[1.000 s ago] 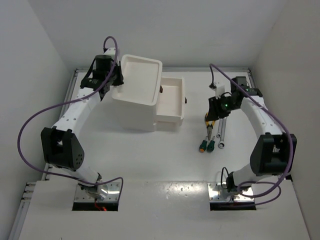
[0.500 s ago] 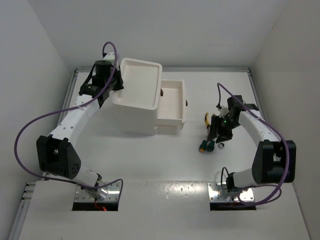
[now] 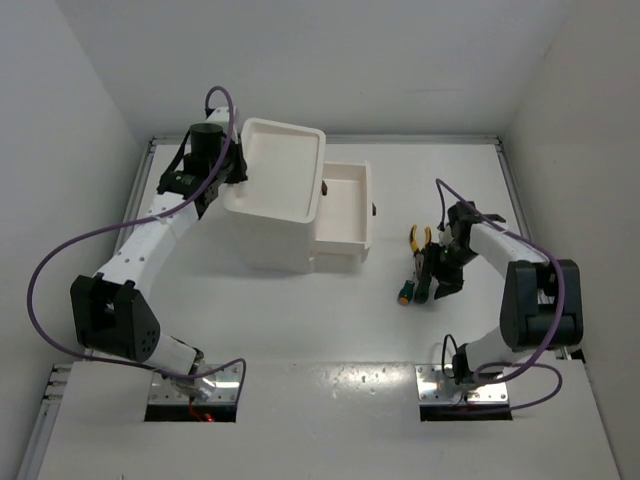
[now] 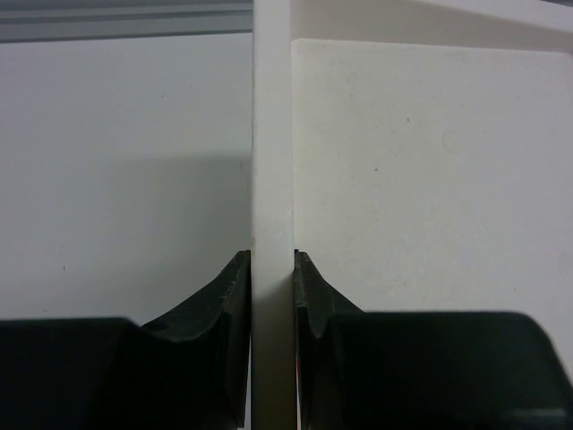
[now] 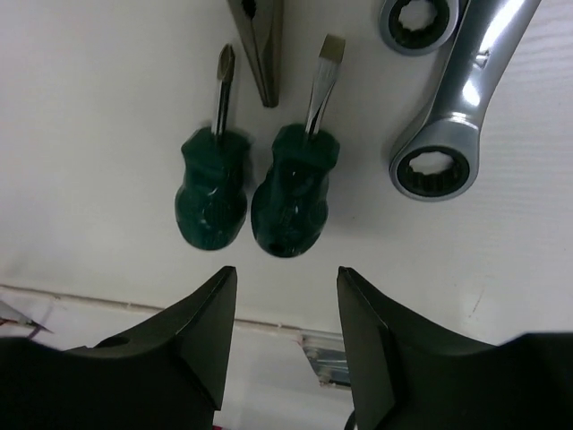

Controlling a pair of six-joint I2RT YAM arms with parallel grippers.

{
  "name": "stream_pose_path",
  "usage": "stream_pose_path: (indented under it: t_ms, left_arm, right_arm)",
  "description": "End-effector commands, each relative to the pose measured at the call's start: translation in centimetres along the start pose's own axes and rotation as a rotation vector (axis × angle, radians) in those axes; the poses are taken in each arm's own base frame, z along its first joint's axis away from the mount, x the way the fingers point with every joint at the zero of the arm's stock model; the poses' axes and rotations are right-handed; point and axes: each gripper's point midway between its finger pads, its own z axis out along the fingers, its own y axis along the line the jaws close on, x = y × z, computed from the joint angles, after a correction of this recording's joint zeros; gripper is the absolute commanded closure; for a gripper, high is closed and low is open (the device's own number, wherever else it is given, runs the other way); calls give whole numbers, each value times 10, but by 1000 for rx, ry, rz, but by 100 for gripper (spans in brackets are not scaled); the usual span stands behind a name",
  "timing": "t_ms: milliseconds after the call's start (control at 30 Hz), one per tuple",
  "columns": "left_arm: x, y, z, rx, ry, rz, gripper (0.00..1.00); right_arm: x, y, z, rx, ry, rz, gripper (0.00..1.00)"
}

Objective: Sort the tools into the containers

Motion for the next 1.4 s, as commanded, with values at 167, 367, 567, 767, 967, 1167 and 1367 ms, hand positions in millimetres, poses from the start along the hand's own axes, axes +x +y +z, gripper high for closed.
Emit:
stream_pose_path:
  t_ms: [167,367,567,767,967,1167,1367]
  left_arm:
    - [103,-12,2,26,351,-51,99]
    - [100,-12,6,26,349,-51,99]
    - [99,-11,9,17,347,-50,99]
    - [102,-11,11,15,356,-49,99]
    - [105,-9,13,4,365,-47,100]
    - [92,-2,23,-14,329,-59,100]
    - [73,7,30,-54,279,-51,100]
  right_arm:
    - [-38,-3,13,48,-61,46,50]
    - [-51,-5,25,60,-53,49,51]
    - [-55,-7,33,79,-49,42,51]
    - [-57,-8,38,90,-50,17,62]
    - [-75,6,23,45,-94,-25,100]
    - [-105,51,-23,-120,-227,-100,100]
    - [-139,106,-91,-334,-440,-199,100]
